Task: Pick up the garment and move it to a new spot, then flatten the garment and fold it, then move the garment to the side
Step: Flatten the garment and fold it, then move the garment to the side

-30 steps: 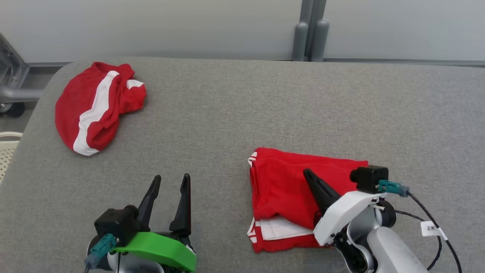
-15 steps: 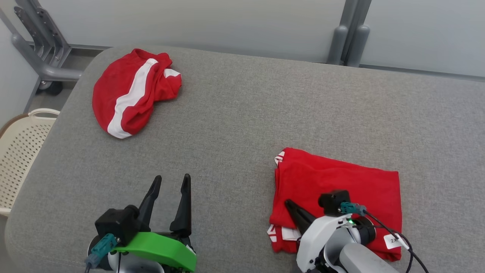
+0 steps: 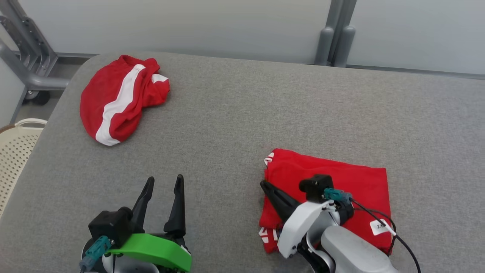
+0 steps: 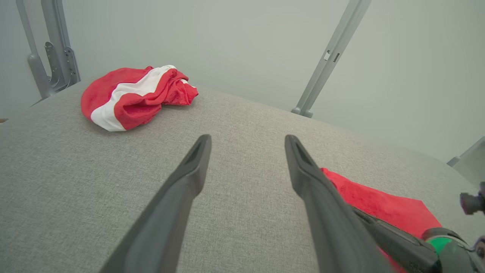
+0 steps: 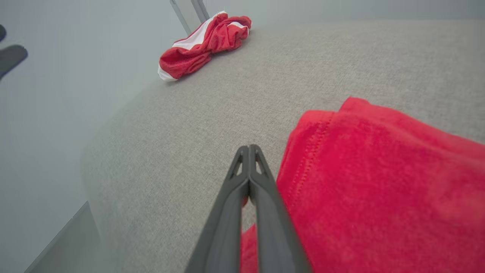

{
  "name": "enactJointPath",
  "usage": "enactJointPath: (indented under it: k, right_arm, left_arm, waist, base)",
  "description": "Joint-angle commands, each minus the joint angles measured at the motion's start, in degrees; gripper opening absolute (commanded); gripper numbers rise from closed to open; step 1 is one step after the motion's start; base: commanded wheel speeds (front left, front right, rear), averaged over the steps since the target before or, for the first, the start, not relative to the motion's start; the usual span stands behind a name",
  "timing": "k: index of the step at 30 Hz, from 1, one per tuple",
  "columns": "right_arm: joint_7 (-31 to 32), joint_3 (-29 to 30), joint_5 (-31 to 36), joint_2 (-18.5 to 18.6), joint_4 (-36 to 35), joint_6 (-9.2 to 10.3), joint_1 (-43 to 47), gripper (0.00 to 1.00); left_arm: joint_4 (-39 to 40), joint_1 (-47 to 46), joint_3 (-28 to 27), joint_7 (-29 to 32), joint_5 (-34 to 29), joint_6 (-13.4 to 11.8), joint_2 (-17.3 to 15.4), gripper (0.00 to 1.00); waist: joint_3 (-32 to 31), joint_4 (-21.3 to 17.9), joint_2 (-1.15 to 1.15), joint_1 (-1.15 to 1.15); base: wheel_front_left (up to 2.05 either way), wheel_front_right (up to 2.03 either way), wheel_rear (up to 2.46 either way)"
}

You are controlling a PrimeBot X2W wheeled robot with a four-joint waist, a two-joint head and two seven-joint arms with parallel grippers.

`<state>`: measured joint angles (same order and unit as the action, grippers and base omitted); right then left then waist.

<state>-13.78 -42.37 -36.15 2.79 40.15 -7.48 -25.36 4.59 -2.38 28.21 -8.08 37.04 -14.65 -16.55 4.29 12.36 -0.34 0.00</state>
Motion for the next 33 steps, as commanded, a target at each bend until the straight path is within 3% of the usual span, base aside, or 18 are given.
enactJointPath:
  k: [1,5,7,11,12,13,24,33]
  right_arm:
    - [-0.5,0.5,-0.3,0.4,-0.7,-0.02,-0.9,0.00]
    - [-1.1,3.3,0.2,2.5,-3.5,-0.01,-1.8,0.00]
    - [-1.1,4.7,0.5,3.8,-4.9,-0.01,-1.8,0.15]
    - [1.3,7.1,1.0,7.9,-7.6,-0.01,-1.0,0.49]
    - [3.0,8.8,0.8,9.7,-9.1,-0.01,-0.1,0.84]
    - [4.0,9.6,1.1,10.8,-9.8,-0.01,0.3,1.00]
    - [18.3,17.3,0.0,18.0,-17.1,-0.01,6.5,1.00]
    - [26.9,21.5,-3.0,16.8,-17.4,-0.01,8.9,1.00]
  left_arm:
    - [0.1,0.6,-0.1,-0.1,0.4,-0.4,-0.3,1.00]
    - [0.3,1.1,0.0,-0.3,0.5,-0.5,-0.4,1.00]
    - [0.6,1.3,0.1,-0.2,0.4,-0.5,-0.4,1.00]
    - [1.0,1.6,-0.1,-0.4,0.7,-0.9,-0.4,1.00]
    - [1.1,1.8,-0.2,-0.6,0.7,-1.0,-0.5,1.00]
    - [1.1,1.9,-0.2,-0.6,0.7,-1.1,-0.6,1.00]
    - [1.3,1.4,0.1,-0.6,0.5,-1.3,-0.8,1.00]
    - [1.3,0.3,0.1,-0.4,0.2,-1.2,-1.2,1.00]
  waist:
    - [-0.6,-1.2,0.34,0.00]
    - [-1.5,-3.4,0.34,0.00]
    - [-1.8,-4.5,0.34,0.00]
    - [-2.3,-6.8,0.34,0.00]
    - [-2.6,-8.1,0.34,0.00]
    - [-2.6,-8.6,0.34,0.00]
    - [-1.9,-11.7,0.34,0.00]
    - [-0.2,-10.5,0.34,0.00]
  base:
    - [0.00,0.00,0.00]
    - [0.00,0.00,0.00]
    - [0.00,0.00,0.00]
    - [0.00,0.00,0.00]
    - [0.00,0.00,0.00]
    - [0.00,0.00,0.00]
    - [0.00,0.00,0.00]
    - [0.00,0.00,0.00]
